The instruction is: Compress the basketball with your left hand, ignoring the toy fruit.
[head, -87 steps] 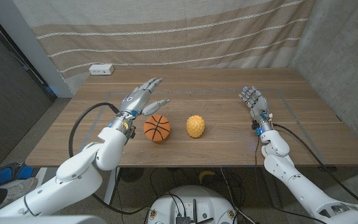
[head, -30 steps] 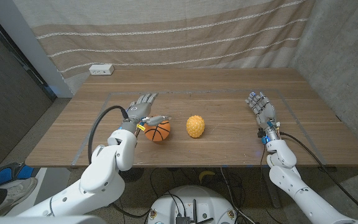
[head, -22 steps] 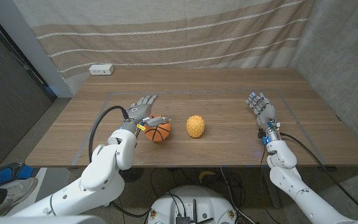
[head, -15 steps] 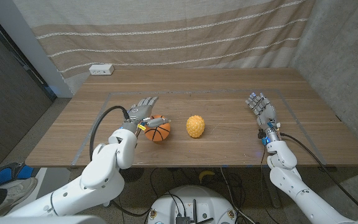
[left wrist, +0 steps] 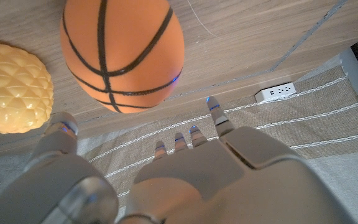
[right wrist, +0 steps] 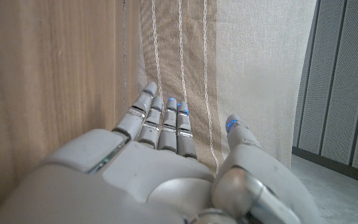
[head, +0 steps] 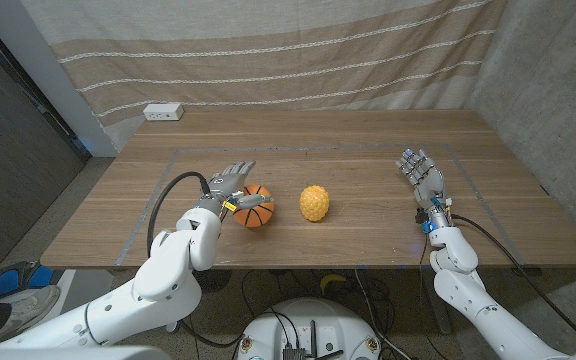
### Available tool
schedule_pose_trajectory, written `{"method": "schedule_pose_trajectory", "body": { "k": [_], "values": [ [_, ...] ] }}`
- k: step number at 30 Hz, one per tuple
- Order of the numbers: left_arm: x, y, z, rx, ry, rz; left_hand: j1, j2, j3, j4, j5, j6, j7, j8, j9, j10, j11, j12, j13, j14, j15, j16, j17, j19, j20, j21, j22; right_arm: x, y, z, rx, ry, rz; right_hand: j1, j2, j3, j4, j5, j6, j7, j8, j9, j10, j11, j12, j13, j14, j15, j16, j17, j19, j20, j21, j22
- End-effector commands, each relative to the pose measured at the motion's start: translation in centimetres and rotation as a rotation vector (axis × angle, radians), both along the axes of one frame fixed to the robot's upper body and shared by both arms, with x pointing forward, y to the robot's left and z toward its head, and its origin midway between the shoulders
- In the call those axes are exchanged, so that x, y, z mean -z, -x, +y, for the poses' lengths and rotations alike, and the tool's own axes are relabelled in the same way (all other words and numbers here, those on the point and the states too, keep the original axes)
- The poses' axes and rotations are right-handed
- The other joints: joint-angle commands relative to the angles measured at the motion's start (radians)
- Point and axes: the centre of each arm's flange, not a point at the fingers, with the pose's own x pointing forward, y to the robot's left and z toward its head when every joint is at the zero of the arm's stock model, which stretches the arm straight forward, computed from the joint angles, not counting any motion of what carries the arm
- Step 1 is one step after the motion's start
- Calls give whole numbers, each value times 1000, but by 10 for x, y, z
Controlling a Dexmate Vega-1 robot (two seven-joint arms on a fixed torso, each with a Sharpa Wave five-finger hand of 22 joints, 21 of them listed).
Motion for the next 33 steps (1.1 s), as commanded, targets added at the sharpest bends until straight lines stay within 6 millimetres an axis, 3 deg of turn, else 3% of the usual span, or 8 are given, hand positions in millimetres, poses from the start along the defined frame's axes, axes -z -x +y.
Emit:
{"method": "schedule_pose_trajectory", "body": {
  "k": [1,9,12,14,19,21,25,33],
  "values": [
    [6,-10,3,-2,7,57,18,1,-2,1,8,-69,-9,9,5,-41,-8,9,2,23,-1,9,3,16,0,-7,1,0,1,-1,6,1,-3,-7,-2,-1,-5,7,7,0,2,5,9,-4,8,0,7,0,7,1,3,4,3,4],
    [8,-17,5,-10,4,100,46,8,-3,0,10,-57,-5,16,5,-13,-11,17,1,54,-11,15,2,59,-5,-10,1,2,0,-1,11,-4,1,-10,-2,-2,-6,7,8,-1,2,5,10,-4,8,0,8,0,7,0,3,4,3,4],
    [8,-18,5,-13,2,113,72,13,-4,1,9,-51,-5,18,6,8,-13,19,1,89,-24,20,2,113,-12,-7,2,2,1,-1,12,-4,0,-10,-2,-2,-6,7,8,-1,2,5,10,-4,8,0,8,0,7,0,3,5,3,4],
    [8,-21,4,-20,-10,135,114,25,-1,0,6,-49,-5,19,6,35,-12,22,1,139,-32,24,1,190,-18,-4,1,2,1,-1,13,-5,-1,-11,-2,-2,-6,7,8,-1,2,5,11,-3,8,-1,8,1,7,0,3,5,2,4],
    [9,-25,3,-32,-30,171,216,56,5,-2,-18,-15,0,31,7,137,-27,34,1,312,-71,39,-1,363,-81,-5,1,2,0,0,15,-5,-1,-13,-1,-3,-6,7,9,-1,1,5,13,-3,8,-1,8,0,7,-1,3,5,2,4],
    [9,-26,3,-36,-34,174,238,66,10,-4,-21,-8,7,33,7,151,-26,36,1,327,-76,38,-1,380,-86,-7,1,2,0,0,16,-4,-1,-13,-1,-3,-6,7,9,-1,1,5,13,-3,8,-1,8,0,7,-2,3,5,2,4],
    [10,-30,2,-45,-50,190,329,98,30,-11,-35,15,28,40,8,210,-24,41,2,391,-91,33,-1,455,-150,-13,2,2,1,0,21,-4,-1,-14,-1,-3,-6,7,9,0,1,5,14,-2,8,-1,8,0,7,-2,4,6,2,4],
    [15,-36,2,-67,-53,185,597,186,75,-21,-34,122,125,56,11,368,-20,61,7,588,-155,50,6,641,-254,-2,8,2,2,0,28,-2,3,-16,-1,-4,-6,7,10,-1,1,5,15,0,8,-1,9,-1,7,-3,5,6,2,4]
  ]
}}
